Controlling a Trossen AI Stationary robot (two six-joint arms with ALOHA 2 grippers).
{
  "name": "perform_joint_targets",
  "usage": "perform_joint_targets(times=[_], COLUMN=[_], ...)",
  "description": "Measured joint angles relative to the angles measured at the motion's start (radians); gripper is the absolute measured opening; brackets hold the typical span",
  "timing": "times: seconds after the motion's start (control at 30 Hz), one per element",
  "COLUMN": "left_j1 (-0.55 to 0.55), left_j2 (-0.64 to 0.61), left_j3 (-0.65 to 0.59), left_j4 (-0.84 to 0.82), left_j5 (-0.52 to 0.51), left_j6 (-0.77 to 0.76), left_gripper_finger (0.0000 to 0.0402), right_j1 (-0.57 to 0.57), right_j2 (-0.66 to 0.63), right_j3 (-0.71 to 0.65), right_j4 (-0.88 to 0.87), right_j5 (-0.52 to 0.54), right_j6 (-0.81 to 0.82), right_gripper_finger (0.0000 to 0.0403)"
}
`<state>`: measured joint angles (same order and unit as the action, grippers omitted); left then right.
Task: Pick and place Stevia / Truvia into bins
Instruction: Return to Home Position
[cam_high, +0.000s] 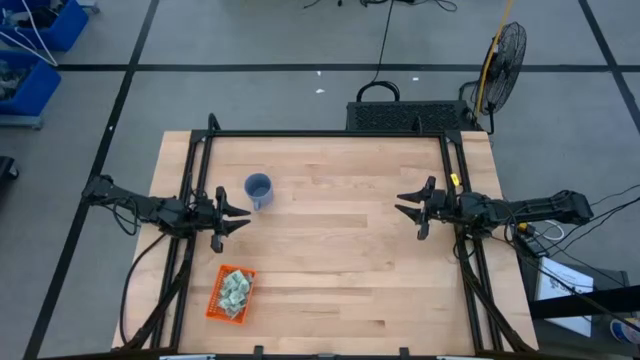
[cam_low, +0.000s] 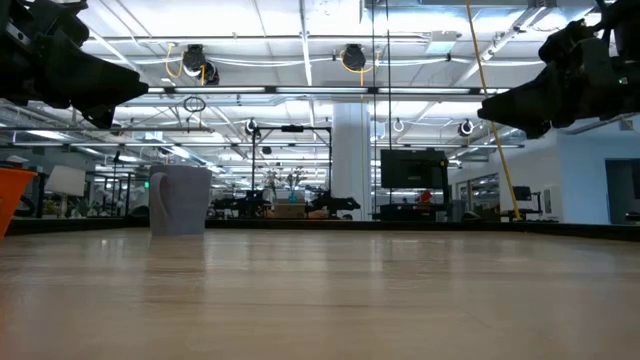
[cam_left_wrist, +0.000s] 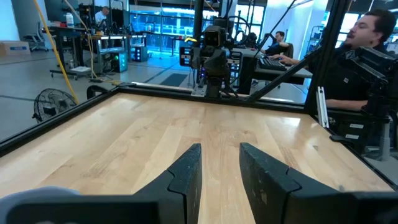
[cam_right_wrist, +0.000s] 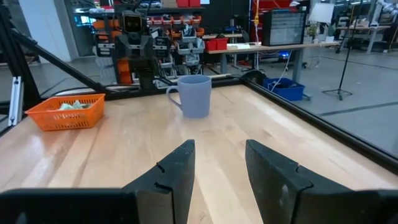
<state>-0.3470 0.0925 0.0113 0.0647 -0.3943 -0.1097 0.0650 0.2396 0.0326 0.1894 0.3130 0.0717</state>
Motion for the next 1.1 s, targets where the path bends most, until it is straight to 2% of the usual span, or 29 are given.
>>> perform_joint_targets(times=[0.23, 1.1], left_j1=[0.0, 0.0], left_j2=[0.0, 0.0], left_j3=[0.0, 0.0], left_j4=[0.0, 0.0], left_j5=[0.0, 0.0], left_j6=[0.0, 0.0], left_gripper_finger=[0.0113, 0.0113], right_j1=[0.0, 0.0], right_j2=[0.0, 0.0], right_j3=[0.0, 0.0], right_j4=[0.003, 0.004], right_j5=[0.0, -0.001], right_j6=[-0.039, -0.031], right_gripper_finger=[0.0134, 0.0134])
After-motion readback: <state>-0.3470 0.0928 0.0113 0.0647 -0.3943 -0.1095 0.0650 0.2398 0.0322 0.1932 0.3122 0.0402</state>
